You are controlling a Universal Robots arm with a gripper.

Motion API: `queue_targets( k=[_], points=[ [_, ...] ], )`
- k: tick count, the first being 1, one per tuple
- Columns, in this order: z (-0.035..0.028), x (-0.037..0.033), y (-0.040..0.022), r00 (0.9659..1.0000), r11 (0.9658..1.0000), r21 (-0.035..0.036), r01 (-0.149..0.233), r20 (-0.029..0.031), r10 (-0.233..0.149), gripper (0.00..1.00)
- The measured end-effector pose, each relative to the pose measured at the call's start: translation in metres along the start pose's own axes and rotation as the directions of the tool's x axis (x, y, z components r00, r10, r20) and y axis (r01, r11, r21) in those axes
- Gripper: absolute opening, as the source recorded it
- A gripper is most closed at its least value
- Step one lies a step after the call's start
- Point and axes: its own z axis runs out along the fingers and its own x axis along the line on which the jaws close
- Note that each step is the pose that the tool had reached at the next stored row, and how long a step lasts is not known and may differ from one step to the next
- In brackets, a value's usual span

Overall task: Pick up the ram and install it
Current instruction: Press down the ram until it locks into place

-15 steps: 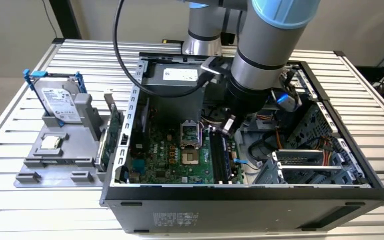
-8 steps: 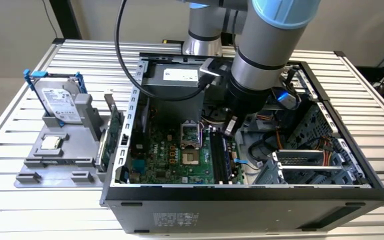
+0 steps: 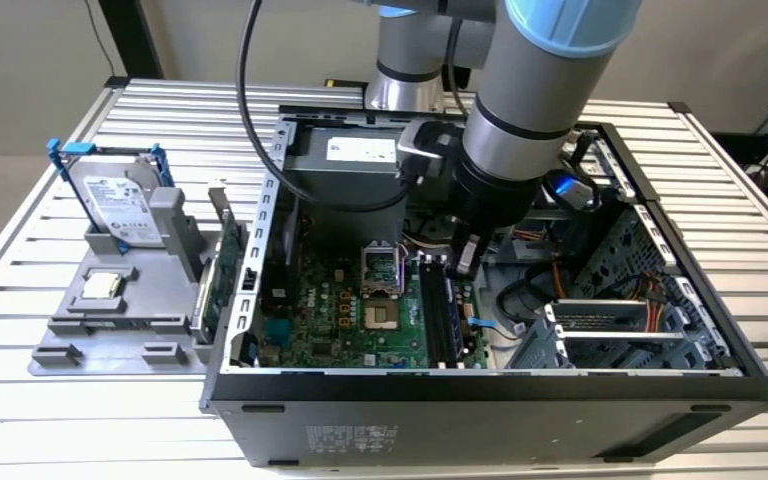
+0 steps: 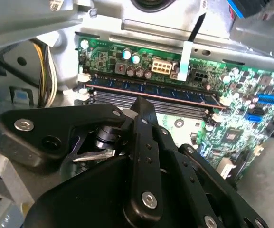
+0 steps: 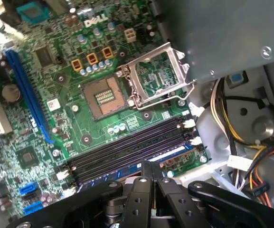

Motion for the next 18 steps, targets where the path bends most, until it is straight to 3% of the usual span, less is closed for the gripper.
queue_targets(
  k=[4,7,10,13,18],
  points=[
    [0.0000,0.0000,0.0000,0.9987,0.9987,-0.0012,0.051,-0.0026,-0.051,0.00],
    [0.0001,0.0000,0.0000,0.9954,0.9954,-0.0023,0.096,-0.0046,-0.096,0.00],
    [0.0001,0.0000,0.0000,0.9895,0.9895,-0.0028,0.144,-0.0061,-0.144,0.00],
    [0.0003,0.0000,-0.0001,0.9815,0.9815,-0.0026,0.191,-0.0071,-0.191,0.00],
    [0.0003,0.0000,-0.0001,0.9715,0.9715,-0.0011,0.237,-0.0084,-0.237,0.00]
  ],
)
